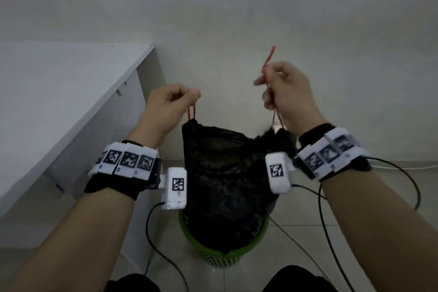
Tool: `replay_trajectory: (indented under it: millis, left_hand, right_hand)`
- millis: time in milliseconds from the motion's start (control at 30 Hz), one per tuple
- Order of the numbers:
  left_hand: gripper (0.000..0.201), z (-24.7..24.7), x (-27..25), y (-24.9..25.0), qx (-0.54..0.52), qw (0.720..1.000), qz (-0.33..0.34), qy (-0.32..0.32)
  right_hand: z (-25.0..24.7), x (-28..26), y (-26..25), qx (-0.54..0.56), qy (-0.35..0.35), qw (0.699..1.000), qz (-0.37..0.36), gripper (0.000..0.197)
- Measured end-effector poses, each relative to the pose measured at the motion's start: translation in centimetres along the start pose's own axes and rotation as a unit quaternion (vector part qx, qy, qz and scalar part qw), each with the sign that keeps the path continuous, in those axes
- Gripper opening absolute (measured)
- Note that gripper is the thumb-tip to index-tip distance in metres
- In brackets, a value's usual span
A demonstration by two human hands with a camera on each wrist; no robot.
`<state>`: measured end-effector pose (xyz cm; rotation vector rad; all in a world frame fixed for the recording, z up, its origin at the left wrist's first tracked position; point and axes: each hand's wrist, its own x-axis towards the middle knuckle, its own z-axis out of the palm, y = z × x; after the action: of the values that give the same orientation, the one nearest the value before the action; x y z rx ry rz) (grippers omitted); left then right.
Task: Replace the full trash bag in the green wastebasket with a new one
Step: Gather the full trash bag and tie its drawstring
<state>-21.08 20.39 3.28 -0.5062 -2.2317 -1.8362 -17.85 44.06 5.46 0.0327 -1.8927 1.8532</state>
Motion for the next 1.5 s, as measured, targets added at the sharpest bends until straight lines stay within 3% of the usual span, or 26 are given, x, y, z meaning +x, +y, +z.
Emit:
replay_trajectory:
  millis: [133,233,367,500,533,600,700,800,833,900,1033,1167,1267,1367,1500]
  left_hand:
    - [0.016,0.9,0.5,5.7,-0.144,0.985,0.083,0.052]
    - [0.017,1.3,0.4,8.3,-0.228,0.968,0.105,0.027]
    - [0.024,1.3,-0.2,8.7,-0.198,0.974,0.114,0.015]
    - [0.026,-0.5,-0.2,6.7,-0.221,0.967,0.102,0.074]
    - [0.026,-1.0,-0.3,5.8,-0.219,0.968,0.091,0.086]
    - [0.027,-0.6,-0.5,3.9,-0.184,0.978,0.047,0.086]
    - [0.03,2.9,-2.6,0.5,-0.139,0.989,-0.037,0.02]
    - [0.038,7.7,-5.2,-2.5,-0.117,0.985,-0.055,-0.116]
    - [0.039,9.1,-6.0,-3.2,-0.1,0.98,-0.052,-0.164]
    - [0.035,11.1,-7.1,-4.9,-0.072,0.976,-0.046,-0.2]
    - [0.024,11.2,-7.2,-6.7,-0.016,0.983,-0.035,-0.181]
    - [0.028,7.4,-4.9,-5.9,-0.092,0.983,-0.098,-0.126]
    - [0.028,5.1,-3.5,-4.5,-0.087,0.991,-0.039,-0.095]
    - [0.018,4.8,-3.4,-4.2,-0.08,0.993,-0.003,-0.088]
    - [0.023,5.6,-4.3,-4.2,-0.126,0.987,-0.037,-0.096]
  right_hand:
    - [3.6,-2.6,2.0,-0.048,-0.049,0.997,-0.032,0.016]
    - [7.5,-4.7,2.5,-0.024,-0.091,0.995,-0.038,0.012]
    - [11.1,-8.2,6.3,-0.047,-0.175,0.983,-0.031,0.008]
    - [9.0,-9.4,9.9,-0.132,-0.235,0.963,-0.012,0.01]
    - [8.1,-9.2,9.9,-0.121,-0.23,0.965,0.003,0.012]
    - [6.3,-8.2,8.9,-0.043,-0.152,0.987,0.042,0.011]
    - [4.2,-5.7,6.2,0.143,-0.051,0.986,0.066,0.012]
    - [3.4,-3.7,3.4,0.24,-0.046,0.968,0.052,0.015]
    - [3.1,-3.3,2.5,0.237,-0.059,0.968,0.051,0.015]
    - [2.2,-2.5,1.1,0.207,-0.085,0.973,0.046,0.016]
    - [-0.1,-2.0,0.9,0.161,-0.076,0.982,0.064,0.022]
    - [-1.4,-3.1,2.9,0.046,-0.067,0.993,0.086,0.02]
    - [-0.8,-4.4,4.4,0.011,-0.083,0.989,0.124,0.014]
    - [0.5,-5.9,5.6,0.04,-0.092,0.984,0.15,0.009]
    - [2.3,-7.7,6.6,0.117,-0.126,0.965,0.199,0.007]
